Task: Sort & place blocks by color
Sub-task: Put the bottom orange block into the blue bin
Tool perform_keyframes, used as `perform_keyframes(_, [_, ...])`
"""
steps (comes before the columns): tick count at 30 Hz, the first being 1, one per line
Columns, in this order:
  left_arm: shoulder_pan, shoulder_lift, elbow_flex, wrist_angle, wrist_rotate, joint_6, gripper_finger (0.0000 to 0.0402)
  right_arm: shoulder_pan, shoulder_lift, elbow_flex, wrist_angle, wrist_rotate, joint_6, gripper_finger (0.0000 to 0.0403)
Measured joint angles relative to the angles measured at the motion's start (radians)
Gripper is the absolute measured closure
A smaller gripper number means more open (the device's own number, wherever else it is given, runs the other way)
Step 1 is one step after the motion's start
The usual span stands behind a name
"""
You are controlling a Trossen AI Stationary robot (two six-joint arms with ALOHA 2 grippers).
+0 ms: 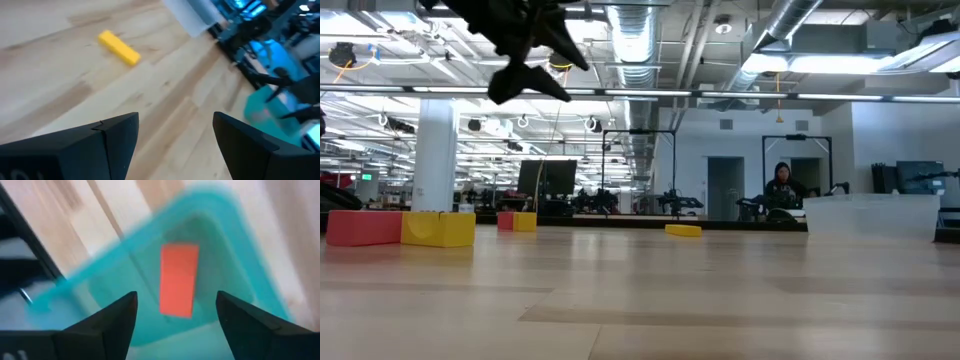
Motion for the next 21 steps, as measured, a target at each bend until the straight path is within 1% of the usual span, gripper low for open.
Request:
perform_keyframes(3, [0.000, -0.051, 0.000, -0.082, -0.050, -0.004, 0.0162, -0.049, -0.061, 0.032, -0.049, 0.107, -0.020, 0.0115])
perform_keyframes(6, [0.000, -0.081, 0.000, -0.153, -0.096, -0.024, 0.0162, -0.116, -0.127, 0.069, -0.073, 0.236, -0.080, 0.0121])
perform_keyframes(9, [-0.004, -0.081, 0.000, -0.187, -0.098, -0.038, 0.0162, -0.193, -0.185, 0.086, -0.073, 0.347, -0.156, 0.0122])
perform_keyframes(11, [-0.015, -0.070, 0.000, -0.198, -0.092, -0.039, 0.0162, -0.248, -0.219, 0.088, -0.066, 0.389, -0.207, 0.0122])
perform_keyframes(13, [-0.031, -0.055, 0.000, -0.218, -0.076, -0.041, 0.0162, -0.305, -0.243, 0.088, -0.048, 0.395, -0.268, 0.0122])
perform_keyframes(15, [-0.045, -0.039, 0.000, -0.233, -0.027, -0.056, 0.0162, -0.361, -0.259, 0.088, -0.020, 0.380, -0.331, 0.0122])
perform_keyframes(19, [-0.079, -0.014, 0.000, -0.300, 0.128, -0.087, 0.0162, -0.465, -0.266, 0.088, 0.084, 0.284, -0.461, 0.0122])
perform_keyframes(21, [-0.106, -0.004, 0.000, -0.357, 0.156, -0.112, 0.0162, -0.515, -0.260, 0.088, 0.153, 0.225, -0.517, 0.0122])
